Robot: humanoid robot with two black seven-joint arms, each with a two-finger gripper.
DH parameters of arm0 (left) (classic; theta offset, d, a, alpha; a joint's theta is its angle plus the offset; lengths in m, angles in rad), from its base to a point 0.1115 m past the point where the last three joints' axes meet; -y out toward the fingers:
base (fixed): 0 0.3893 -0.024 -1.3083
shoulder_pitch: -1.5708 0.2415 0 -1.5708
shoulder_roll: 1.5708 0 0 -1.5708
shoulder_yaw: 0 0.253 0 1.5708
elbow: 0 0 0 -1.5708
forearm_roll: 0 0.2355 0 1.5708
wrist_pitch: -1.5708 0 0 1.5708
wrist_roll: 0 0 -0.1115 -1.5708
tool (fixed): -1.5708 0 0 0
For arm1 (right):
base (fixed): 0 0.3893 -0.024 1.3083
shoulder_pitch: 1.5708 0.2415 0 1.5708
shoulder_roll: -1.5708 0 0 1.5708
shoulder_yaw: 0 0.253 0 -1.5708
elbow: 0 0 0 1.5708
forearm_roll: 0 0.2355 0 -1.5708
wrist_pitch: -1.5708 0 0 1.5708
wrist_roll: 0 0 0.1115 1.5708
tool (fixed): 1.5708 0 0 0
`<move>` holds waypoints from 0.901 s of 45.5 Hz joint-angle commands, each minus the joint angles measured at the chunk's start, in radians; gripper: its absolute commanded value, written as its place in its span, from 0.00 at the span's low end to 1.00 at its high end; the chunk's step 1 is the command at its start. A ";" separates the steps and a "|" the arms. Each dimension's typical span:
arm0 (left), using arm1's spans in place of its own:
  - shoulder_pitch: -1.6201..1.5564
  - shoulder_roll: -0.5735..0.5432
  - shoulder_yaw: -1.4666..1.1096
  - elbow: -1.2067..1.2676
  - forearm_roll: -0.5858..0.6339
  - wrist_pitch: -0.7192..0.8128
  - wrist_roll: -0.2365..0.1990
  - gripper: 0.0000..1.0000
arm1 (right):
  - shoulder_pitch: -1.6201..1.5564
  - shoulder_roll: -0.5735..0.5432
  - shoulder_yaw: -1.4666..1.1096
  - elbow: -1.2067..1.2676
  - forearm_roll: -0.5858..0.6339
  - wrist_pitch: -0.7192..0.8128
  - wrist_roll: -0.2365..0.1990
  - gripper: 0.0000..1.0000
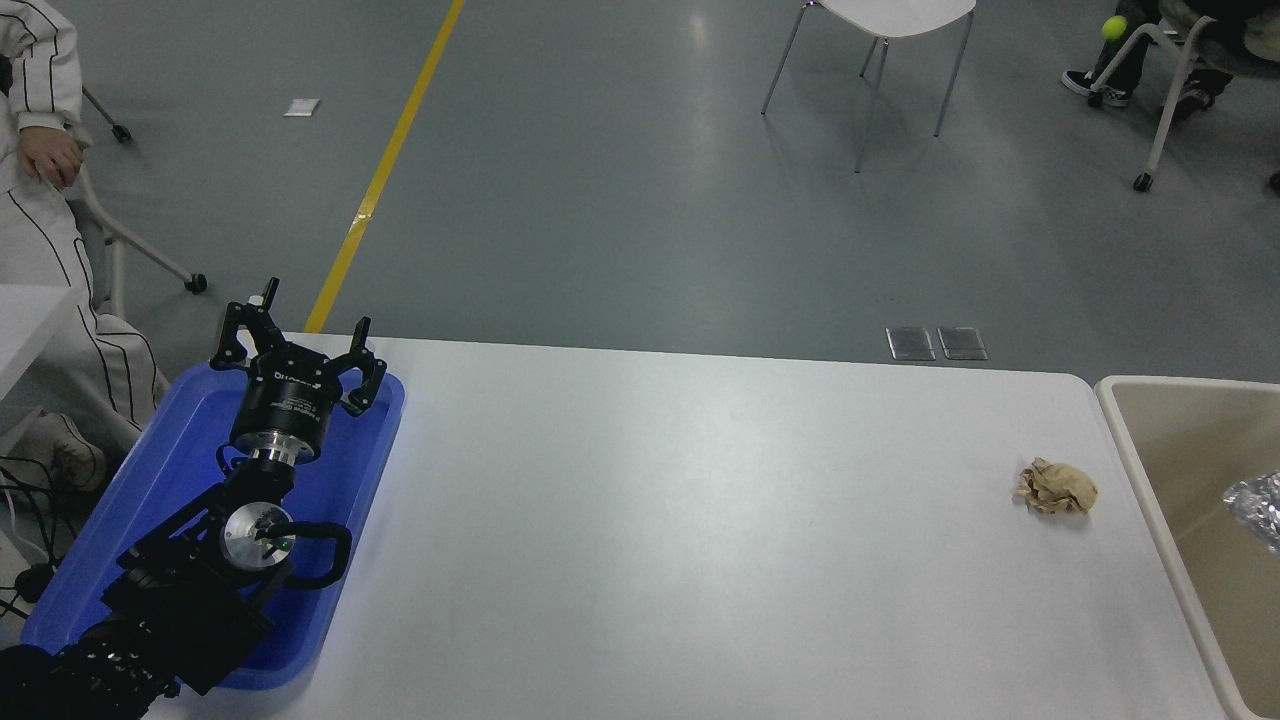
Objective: Pick up foil plate and place in dustbin
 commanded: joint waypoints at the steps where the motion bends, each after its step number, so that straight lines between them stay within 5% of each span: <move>1: 0.000 0.000 0.000 0.000 0.000 0.000 0.000 1.00 | -0.007 -0.002 -0.010 0.000 -0.013 -0.032 -0.001 0.86; 5: 0.000 0.000 0.000 0.000 0.000 0.000 0.000 1.00 | -0.002 -0.002 -0.012 0.000 -0.013 -0.032 -0.001 0.94; 22: 0.000 0.000 0.000 0.000 0.000 0.000 0.000 1.00 | 0.045 -0.012 -0.009 0.038 -0.013 -0.023 -0.001 0.97; 41: 0.000 0.000 0.000 -0.002 0.000 0.000 0.000 1.00 | 0.295 -0.279 -0.209 0.578 -0.078 -0.014 0.004 0.99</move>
